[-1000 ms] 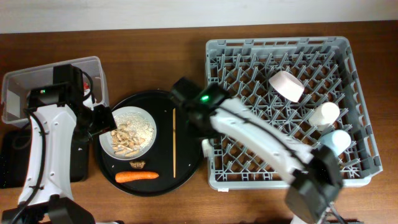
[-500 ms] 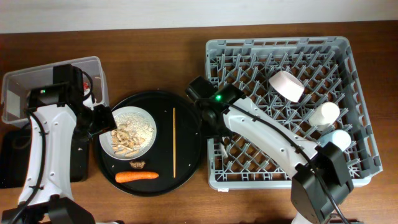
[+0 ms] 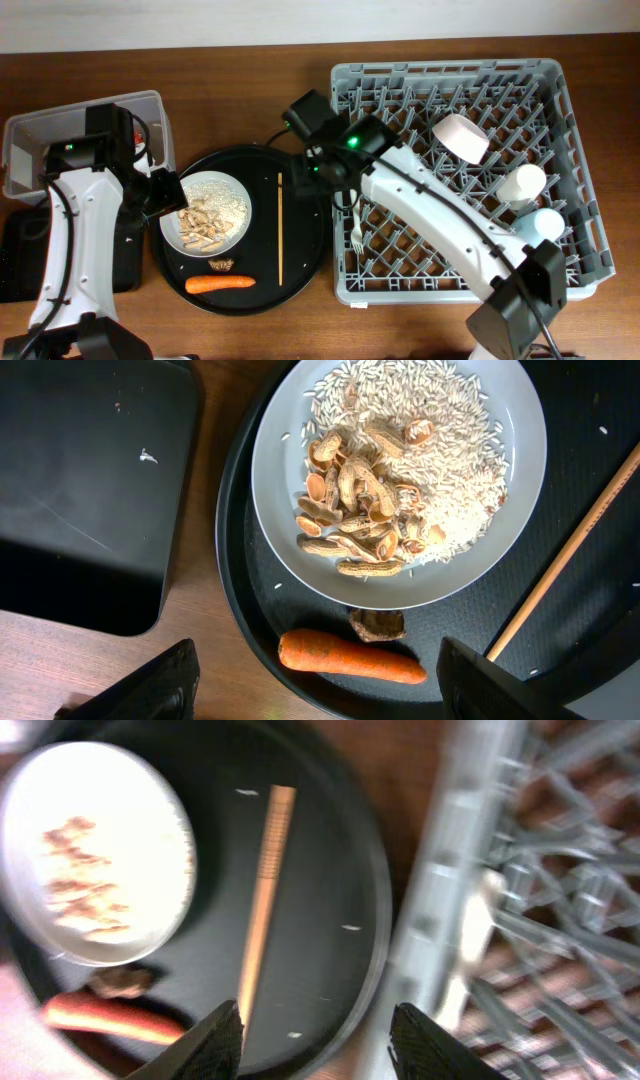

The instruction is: Sort waste into correct bins and load items into the dishwasher rack

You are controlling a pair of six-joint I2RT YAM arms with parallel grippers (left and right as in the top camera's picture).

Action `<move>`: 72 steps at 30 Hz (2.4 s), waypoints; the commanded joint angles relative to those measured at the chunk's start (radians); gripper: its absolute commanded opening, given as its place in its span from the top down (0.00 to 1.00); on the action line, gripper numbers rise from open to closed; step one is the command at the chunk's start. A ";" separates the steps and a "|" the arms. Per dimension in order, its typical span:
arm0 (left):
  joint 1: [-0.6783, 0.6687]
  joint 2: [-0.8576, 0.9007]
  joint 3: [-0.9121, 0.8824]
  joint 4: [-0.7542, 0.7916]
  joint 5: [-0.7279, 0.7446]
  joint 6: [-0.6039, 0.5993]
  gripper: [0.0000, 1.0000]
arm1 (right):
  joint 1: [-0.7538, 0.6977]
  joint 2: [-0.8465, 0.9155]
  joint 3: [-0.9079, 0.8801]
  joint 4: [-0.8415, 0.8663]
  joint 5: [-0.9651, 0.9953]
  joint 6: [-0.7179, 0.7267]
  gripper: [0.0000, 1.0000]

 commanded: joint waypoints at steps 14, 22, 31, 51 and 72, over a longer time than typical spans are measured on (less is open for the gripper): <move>0.003 -0.018 -0.005 0.000 -0.004 -0.016 0.24 | 0.132 0.365 0.010 0.134 -0.063 0.163 0.48; 0.003 -0.018 -0.005 0.000 -0.004 -0.016 0.24 | 0.133 0.433 0.010 0.134 -0.063 0.180 0.69; 0.003 -0.018 -0.005 0.000 -0.004 -0.016 0.24 | 0.132 0.435 0.010 0.084 -0.063 0.180 0.93; 0.003 -0.018 -0.005 0.000 -0.004 -0.016 0.24 | -0.088 0.014 0.060 -0.261 0.142 0.081 0.96; 0.002 -0.018 -0.005 0.000 -0.002 -0.016 0.23 | -0.138 -0.002 -0.055 -0.176 0.149 0.070 0.62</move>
